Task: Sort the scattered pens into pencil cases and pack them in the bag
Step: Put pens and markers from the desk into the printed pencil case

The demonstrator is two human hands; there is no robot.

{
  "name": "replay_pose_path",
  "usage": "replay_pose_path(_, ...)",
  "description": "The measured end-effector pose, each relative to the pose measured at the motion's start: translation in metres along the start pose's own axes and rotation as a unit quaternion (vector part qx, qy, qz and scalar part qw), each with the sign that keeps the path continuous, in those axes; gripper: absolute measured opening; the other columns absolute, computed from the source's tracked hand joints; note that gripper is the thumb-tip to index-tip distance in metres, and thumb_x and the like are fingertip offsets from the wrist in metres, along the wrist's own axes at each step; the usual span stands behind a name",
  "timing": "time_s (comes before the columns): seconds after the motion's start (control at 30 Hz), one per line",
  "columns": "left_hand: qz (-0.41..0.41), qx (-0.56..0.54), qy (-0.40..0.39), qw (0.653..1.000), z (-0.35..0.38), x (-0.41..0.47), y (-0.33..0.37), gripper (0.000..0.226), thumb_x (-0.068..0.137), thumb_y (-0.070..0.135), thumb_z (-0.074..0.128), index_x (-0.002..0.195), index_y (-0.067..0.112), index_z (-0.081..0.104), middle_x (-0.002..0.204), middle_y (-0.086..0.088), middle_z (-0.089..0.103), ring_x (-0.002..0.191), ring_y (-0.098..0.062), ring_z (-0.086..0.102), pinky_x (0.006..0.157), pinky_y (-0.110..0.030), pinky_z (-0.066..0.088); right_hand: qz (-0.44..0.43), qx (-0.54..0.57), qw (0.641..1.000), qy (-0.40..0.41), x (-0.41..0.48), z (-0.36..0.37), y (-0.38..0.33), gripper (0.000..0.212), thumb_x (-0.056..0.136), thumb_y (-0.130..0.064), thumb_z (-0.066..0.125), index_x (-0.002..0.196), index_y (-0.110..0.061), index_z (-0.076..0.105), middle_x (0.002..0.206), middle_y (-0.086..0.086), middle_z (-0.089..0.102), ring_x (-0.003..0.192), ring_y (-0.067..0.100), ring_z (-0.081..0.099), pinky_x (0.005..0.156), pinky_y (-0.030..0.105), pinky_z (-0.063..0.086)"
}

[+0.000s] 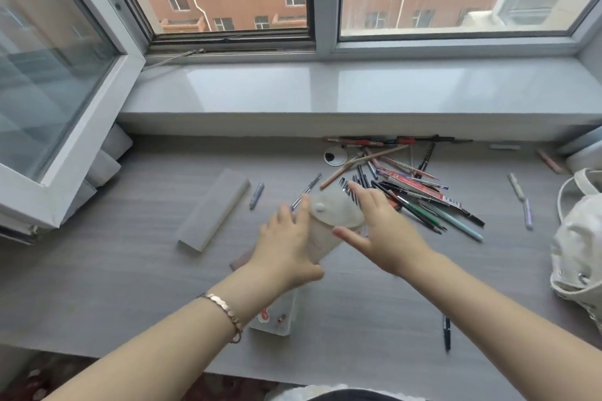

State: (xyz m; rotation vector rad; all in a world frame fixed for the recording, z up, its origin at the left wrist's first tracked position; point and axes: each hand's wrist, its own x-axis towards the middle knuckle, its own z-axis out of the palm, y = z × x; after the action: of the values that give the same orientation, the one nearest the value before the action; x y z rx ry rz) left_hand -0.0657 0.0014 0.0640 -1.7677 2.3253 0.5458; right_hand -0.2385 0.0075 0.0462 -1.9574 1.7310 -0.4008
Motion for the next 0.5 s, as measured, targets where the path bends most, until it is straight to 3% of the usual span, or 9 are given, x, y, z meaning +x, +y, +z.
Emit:
replay_pose_path(0.1, 0.053, 0.044, -0.045, 0.997, 0.001, -0.001, 0.033, 0.102, 0.065, 0.042, 0.069, 0.144, 0.014, 0.011, 0.128, -0.013, 0.033, 0.118, -0.033, 0.040, 0.095, -0.040, 0.037, 0.045, -0.093, 0.994, -0.029, -0.013, 0.006, 0.012, 0.064, 0.093, -0.048, 0.037, 0.145, -0.021, 0.014, 0.127, 0.009, 0.046, 0.103, 0.029, 0.056, 0.072, 0.032, 0.041)
replay_pose_path(0.2, 0.100, 0.030, -0.084, 0.991, 0.009, 0.002, 0.042, 0.086, 0.063, 0.041, 0.072, 0.132, 0.014, 0.028, 0.112, -0.008, 0.039, 0.108, -0.032, 0.048, 0.081, -0.037, 0.041, 0.072, -0.108, 0.992, 0.002, -0.027, 0.013, 0.041, 0.046, 0.098, -0.024, 0.038, 0.142, -0.018, 0.026, 0.115, 0.013, 0.061, 0.098, 0.033, 0.060, 0.074, 0.037, 0.045)
replay_pose_path(0.27, 0.131, 0.055, -0.078, 0.987, 0.014, 0.007, 0.034, 0.094, 0.063, 0.039, 0.071, 0.139, 0.019, 0.021, 0.116, -0.006, 0.037, 0.107, -0.029, 0.046, 0.079, -0.034, 0.038, 0.118, -0.026, 0.991, 0.056, -0.033, 0.010, 0.060, 0.035, 0.098, -0.018, 0.037, 0.133, -0.014, 0.040, 0.097, 0.019, 0.067, 0.090, 0.037, 0.062, 0.068, 0.038, 0.043)
replay_pose_path(0.37, 0.137, 0.091, -0.046, 0.985, 0.021, 0.019, 0.013, 0.111, 0.063, 0.036, 0.069, 0.147, 0.027, -0.003, 0.134, -0.004, 0.033, 0.117, -0.026, 0.039, 0.092, -0.035, 0.037, 0.177, 0.096, 0.963, 0.180, -0.031, -0.004, 0.080, 0.016, 0.098, -0.017, 0.037, 0.096, -0.012, 0.052, 0.069, 0.017, 0.062, 0.071, 0.038, 0.061, 0.061, 0.040, 0.041)
replay_pose_path(0.5, 0.135, 0.045, -0.071, 0.987, 0.018, 0.027, -0.003, 0.114, 0.059, 0.035, 0.072, 0.147, 0.032, -0.002, 0.129, 0.001, 0.040, 0.117, -0.022, 0.040, 0.094, -0.029, 0.039, 0.225, 0.124, 0.917, 0.306, -0.023, -0.031, 0.107, 0.023, 0.098, -0.018, 0.036, 0.100, -0.010, 0.057, 0.064, 0.011, 0.056, 0.066, 0.036, 0.057, 0.059, 0.037, 0.039)
